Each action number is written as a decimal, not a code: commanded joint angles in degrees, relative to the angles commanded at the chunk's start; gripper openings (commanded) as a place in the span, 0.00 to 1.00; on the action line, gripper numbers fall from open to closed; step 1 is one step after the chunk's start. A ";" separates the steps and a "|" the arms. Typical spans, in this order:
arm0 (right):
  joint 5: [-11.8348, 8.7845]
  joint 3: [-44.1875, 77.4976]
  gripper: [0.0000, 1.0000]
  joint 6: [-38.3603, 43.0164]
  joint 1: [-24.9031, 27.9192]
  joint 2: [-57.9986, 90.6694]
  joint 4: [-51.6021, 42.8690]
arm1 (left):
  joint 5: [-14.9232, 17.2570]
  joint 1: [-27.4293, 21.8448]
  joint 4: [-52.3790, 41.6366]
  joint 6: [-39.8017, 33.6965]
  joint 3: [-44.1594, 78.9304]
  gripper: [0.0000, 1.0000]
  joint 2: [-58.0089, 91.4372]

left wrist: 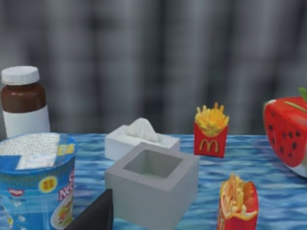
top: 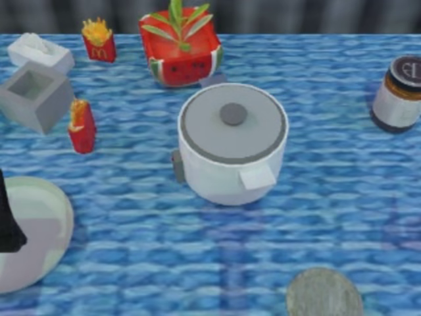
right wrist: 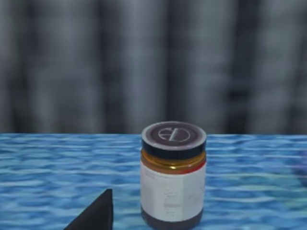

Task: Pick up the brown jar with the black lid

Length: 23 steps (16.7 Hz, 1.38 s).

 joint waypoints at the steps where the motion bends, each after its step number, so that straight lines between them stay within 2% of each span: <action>1: 0.00 0.00 1.00 0.00 0.00 0.00 0.00 | 0.00 0.00 0.00 0.00 0.00 1.00 0.00; 6: 0.29 3.29 1.00 -0.80 -0.40 5.48 -4.90 | 0.00 0.00 0.00 0.00 0.00 1.00 0.00; 12: 0.69 20.63 1.00 -4.45 -1.22 29.00 -22.72 | 0.00 0.00 0.00 0.00 0.00 1.00 0.00; 17: 0.72 46.63 1.00 -9.01 -1.77 55.53 -39.84 | 0.00 0.00 0.00 0.00 0.00 1.00 0.00; 23: 0.33 86.29 1.00 -15.48 -2.08 88.55 -58.46 | 0.00 0.00 0.00 0.00 0.00 1.00 0.00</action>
